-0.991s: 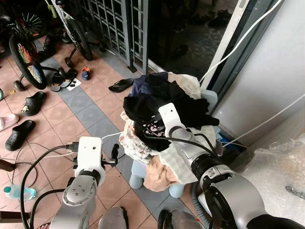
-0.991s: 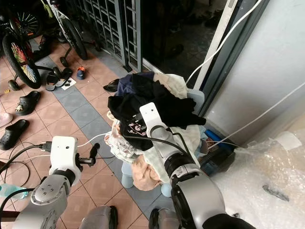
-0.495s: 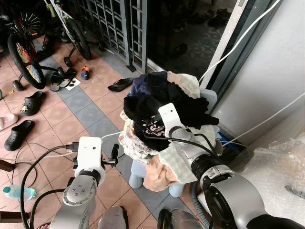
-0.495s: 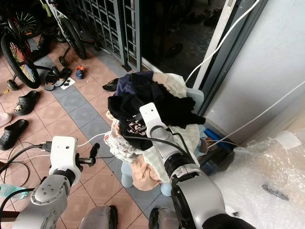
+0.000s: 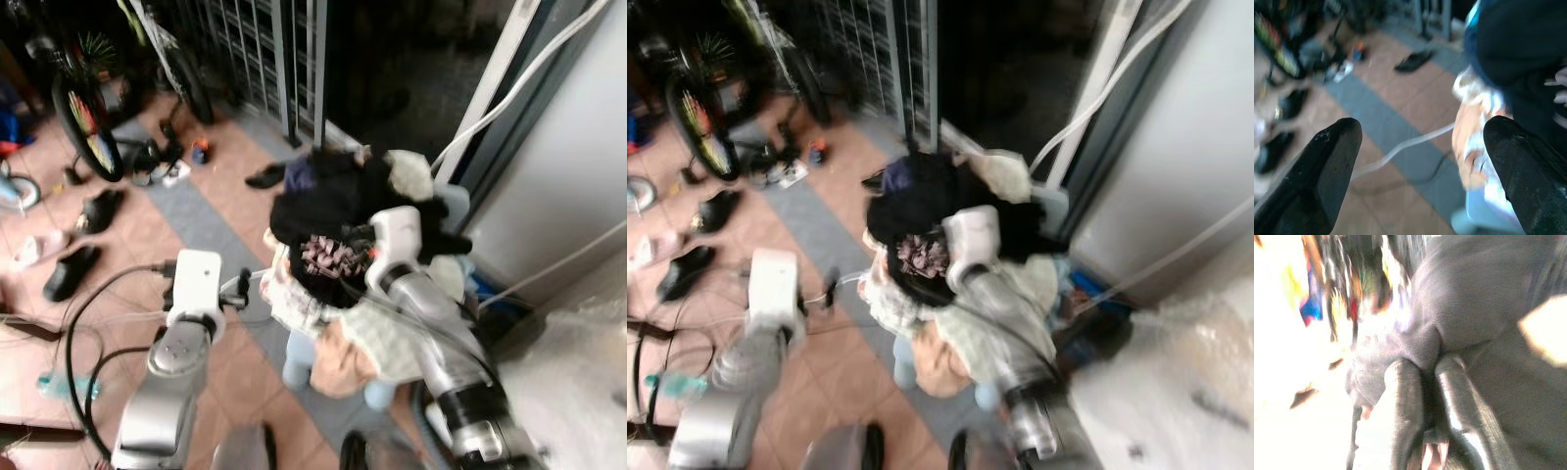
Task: Clothes washing
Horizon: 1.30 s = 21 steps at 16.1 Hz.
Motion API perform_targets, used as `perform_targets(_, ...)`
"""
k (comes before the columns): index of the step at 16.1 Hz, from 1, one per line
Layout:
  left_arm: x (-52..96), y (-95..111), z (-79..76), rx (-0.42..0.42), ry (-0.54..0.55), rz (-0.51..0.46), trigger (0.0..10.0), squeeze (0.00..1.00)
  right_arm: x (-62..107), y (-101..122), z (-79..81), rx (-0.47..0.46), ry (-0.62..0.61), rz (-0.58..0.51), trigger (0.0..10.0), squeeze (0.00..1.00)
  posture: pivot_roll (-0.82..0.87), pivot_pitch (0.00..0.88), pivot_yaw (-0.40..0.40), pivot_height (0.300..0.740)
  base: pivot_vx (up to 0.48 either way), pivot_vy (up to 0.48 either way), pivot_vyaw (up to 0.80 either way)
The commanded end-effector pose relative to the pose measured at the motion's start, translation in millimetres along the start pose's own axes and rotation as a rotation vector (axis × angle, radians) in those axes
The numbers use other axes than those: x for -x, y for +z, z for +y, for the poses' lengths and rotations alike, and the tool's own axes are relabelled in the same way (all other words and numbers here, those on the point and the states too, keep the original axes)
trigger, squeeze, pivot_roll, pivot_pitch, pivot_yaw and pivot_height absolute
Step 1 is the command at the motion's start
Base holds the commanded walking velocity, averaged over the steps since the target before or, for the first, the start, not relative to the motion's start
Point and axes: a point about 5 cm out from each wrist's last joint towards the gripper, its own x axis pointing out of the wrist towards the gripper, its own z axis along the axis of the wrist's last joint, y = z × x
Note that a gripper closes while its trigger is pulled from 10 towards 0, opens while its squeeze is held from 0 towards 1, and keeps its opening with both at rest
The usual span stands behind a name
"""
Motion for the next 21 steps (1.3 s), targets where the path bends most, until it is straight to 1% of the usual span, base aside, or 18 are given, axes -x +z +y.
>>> perform_targets(1, 2.0, -9.1, -4.7, -0.008, -0.014, 0.026, 10.0, 0.0, -2.5, 30.7, 5.4, 0.034, 0.053, -0.132, 0.0, 0.0, -0.01, 0.002, 0.036, 0.74, 0.0, 0.0, 0.0)
perform_targets(2, 1.2, -9.2, -5.4, -0.012, -0.018, 0.024, 10.0, 0.0, 1.3, 25.5, 3.6, 0.029, 0.03, -0.119, 0.0, 0.0, -0.01, 0.0, 0.04, 0.74, 0.0, 0.0, 0.0)
perform_targets(4, -2.1, -7.8, -5.2, -0.014, -0.02, 0.01, 10.0, 0.0, 12.3, 26.9, 2.8, 0.031, 0.022, -0.097, 0.0, 0.0, -0.01, 0.0, 0.045, 0.74, 0.0, 0.0, 0.0)
perform_targets(5, -2.7, -7.9, -4.4, -0.017, -0.021, 0.003, 10.0, 0.0, 19.5, 32.2, 5.2, 0.067, 0.066, -0.094, 0.0, 0.0, -0.01, 0.0, 0.046, 0.74, 0.0, 0.0, 0.0)
perform_targets(6, -2.8, -8.0, -4.0, -0.017, -0.021, -0.003, 10.0, 0.0, 24.4, 37.2, 6.5, 0.077, 0.096, -0.096, 0.0, 0.0, -0.01, 0.0, 0.046, 0.74, 0.0, 0.0, 0.0)
perform_targets(7, -2.6, -7.7, -3.3, -0.017, -0.022, -0.01, 10.0, 0.0, 27.9, 41.9, 7.5, 0.077, 0.124, -0.101, 0.0, 0.0, -0.01, 0.0, 0.047, 0.74, 0.0, 0.0, 0.0)
perform_targets(8, -3.6, -4.2, -2.7, -0.015, -0.003, -0.033, 10.0, 0.0, 35.2, 46.7, 7.3, 0.048, 0.163, -0.09, 0.0, 0.0, -0.02, 0.0, 0.055, 0.74, 0.0, 0.0, 0.0)
perform_targets(9, -5.0, -1.1, -3.4, -0.02, 0.015, -0.049, 10.0, 0.0, 41.2, 47.3, 7.5, 0.039, 0.192, -0.078, 0.0, 0.0, -0.02, 0.0, 0.059, 0.74, 0.0, 0.0, 0.0)
perform_targets(11, -7.7, 3.0, -8.7, -0.029, -0.005, -0.072, 10.0, 0.0, 54.3, 42.3, 10.0, 0.091, 0.241, -0.039, 0.0, 0.0, -0.03, 0.0, 0.069, 0.74, 0.0, 0.0, 0.0)
perform_targets(12, -8.2, 5.3, -12.4, -0.028, -0.022, -0.091, 10.0, 0.0, 58.4, 40.3, 8.8, 0.121, 0.227, -0.026, 0.0, 0.0, -0.04, 0.0, 0.067, 0.74, 0.0, 0.0, 0.0)
perform_targets(13, -8.2, 5.9, -13.6, -0.025, -0.029, -0.101, 10.0, 0.0, 59.1, 38.0, 7.2, 0.125, 0.19, -0.025, 0.0, 0.0, -0.04, 0.0, 0.063, 0.74, 0.0, 0.0, 0.0)
perform_targets(15, -8.3, 6.7, -11.8, 0.016, -0.01, -0.124, 10.0, 0.0, 57.7, 26.5, 1.1, 0.19, 0.014, -0.042, 0.0, 0.0, -0.04, 0.0, 0.066, 0.74, 0.0, 0.0, 0.0)
perform_targets(16, -8.4, 7.9, -10.6, 0.028, -0.002, -0.137, 10.0, 0.0, 58.3, 20.6, -2.1, 0.238, -0.064, -0.042, 0.0, 0.0, -0.04, 0.0, 0.075, 0.74, 0.0, 0.0, 0.0)
perform_targets(17, -8.7, 9.6, -9.5, 0.025, 0.001, -0.154, 10.0, 0.0, 58.7, 17.0, -4.9, 0.228, -0.122, -0.036, 0.0, 0.0, -0.03, 0.0, 0.083, 0.74, 0.0, 0.0, 0.0)
perform_targets(19, -10.3, 14.1, -6.8, 0.014, 0.013, -0.201, 10.0, 0.0, 59.0, 12.7, -13.2, 0.179, -0.285, -0.029, 0.0, 0.0, -0.05, 0.0, 0.094, 0.74, 0.0, 0.0, 0.0)
perform_targets(21, -13.2, 16.2, -8.4, 0.008, 0.012, -0.213, 10.0, 0.0, 56.3, 14.5, -10.9, 0.204, -0.271, -0.039, 0.0, 0.0, -0.06, 0.0, 0.089, 0.74, 0.0, 0.0, 0.0)
